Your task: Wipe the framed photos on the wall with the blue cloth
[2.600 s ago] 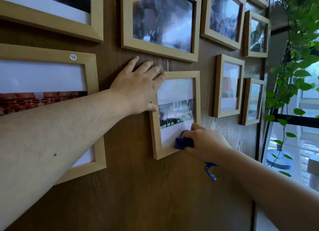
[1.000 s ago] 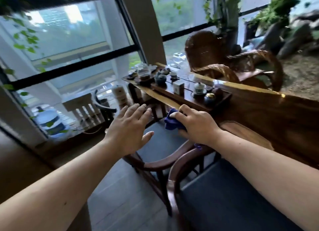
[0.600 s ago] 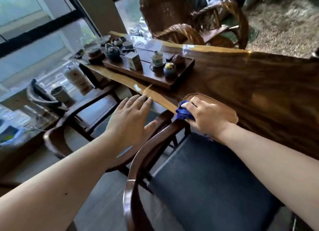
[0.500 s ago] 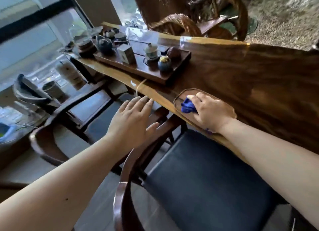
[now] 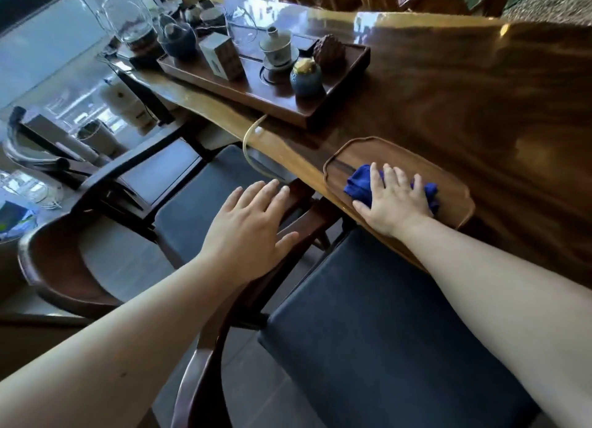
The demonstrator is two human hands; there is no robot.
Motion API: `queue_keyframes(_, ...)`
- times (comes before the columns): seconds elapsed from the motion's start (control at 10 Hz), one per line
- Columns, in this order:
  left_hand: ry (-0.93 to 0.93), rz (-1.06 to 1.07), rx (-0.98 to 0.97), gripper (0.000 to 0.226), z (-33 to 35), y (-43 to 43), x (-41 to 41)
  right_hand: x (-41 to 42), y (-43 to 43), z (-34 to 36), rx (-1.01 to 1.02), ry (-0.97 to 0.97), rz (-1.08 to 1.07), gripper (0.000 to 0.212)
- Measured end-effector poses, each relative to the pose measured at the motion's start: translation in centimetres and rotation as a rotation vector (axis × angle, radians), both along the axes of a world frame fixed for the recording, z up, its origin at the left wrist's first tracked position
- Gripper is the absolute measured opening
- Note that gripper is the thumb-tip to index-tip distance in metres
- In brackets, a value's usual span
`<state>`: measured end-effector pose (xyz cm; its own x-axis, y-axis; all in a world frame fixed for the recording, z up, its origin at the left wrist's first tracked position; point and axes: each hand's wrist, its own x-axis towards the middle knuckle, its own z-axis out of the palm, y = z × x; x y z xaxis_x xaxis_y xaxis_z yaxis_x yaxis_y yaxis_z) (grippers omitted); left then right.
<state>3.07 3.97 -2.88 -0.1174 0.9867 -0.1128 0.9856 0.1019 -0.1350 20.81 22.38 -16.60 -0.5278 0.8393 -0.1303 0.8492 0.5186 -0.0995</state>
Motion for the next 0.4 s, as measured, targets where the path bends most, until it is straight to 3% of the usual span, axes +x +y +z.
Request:
queue_keyframes(0.2, 0.015, 0.018, 0.004, 0.080, 1.0, 0.4, 0.1, 0.9, -1.6, 2.3, -0.044, 0.104, 0.092, 0.089)
queue_keyframes(0.4, 0.105, 0.021, 0.045, 0.076, 4.8, -4.1, -1.9, 0.1, -6.8, 5.2, 0.056, 0.268, 0.365, 0.085)
